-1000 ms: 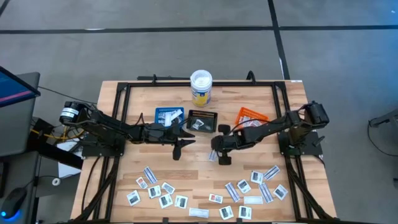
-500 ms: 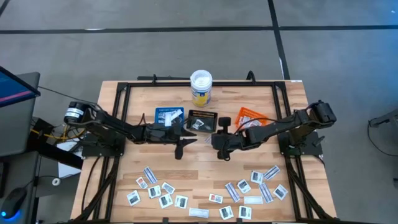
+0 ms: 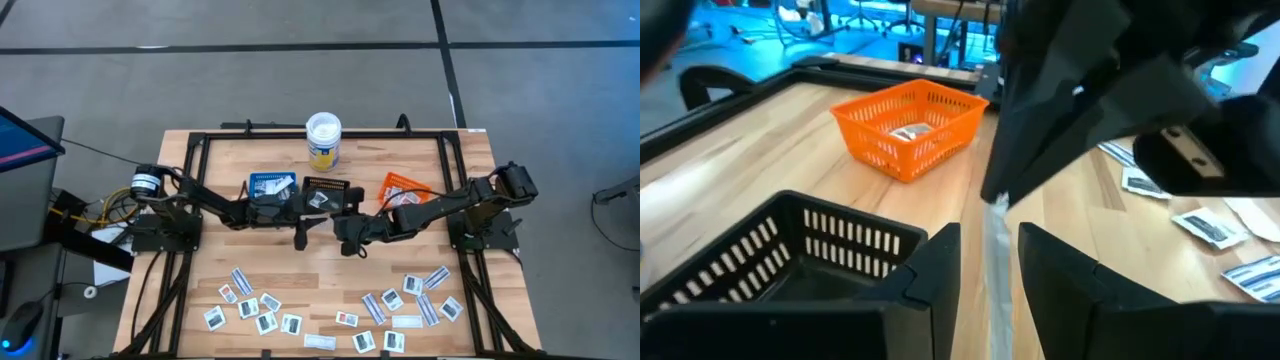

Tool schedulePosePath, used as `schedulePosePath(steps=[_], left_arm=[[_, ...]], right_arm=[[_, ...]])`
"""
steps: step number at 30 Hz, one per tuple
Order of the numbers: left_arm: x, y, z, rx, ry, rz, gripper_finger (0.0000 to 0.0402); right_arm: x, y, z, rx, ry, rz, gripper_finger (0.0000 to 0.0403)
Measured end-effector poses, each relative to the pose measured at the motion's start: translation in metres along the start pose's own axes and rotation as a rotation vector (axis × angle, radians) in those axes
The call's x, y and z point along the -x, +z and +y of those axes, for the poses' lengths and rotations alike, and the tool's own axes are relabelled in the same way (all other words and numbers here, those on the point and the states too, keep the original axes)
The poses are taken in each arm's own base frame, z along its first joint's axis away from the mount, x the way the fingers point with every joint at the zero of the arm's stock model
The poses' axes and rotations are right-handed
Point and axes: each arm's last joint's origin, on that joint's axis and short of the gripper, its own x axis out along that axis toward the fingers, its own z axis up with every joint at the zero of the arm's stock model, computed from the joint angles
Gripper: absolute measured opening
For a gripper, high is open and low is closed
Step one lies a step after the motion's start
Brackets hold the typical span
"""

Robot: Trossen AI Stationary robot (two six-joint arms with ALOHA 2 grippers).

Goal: Pick & Place First Aid Supplies
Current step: Put the blue bandage into the blue bin

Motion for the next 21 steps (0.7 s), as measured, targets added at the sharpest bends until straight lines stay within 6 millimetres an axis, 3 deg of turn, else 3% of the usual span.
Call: schedulePosePath(steps=[15,21], left_arm=[[-0.003,-0.002,0.001,-0.024,-0.017,0.008,0.0104],[-0.003,-0.002,0.001,-0.063,-0.017,0.011,0.0078]], right_arm=[[0.001,0.005,-0.001,-0.094,-0.013,-0.041,0.0001],[0.002,0.01,0.0,-0.12,-0.016,-0.088,0.0001]])
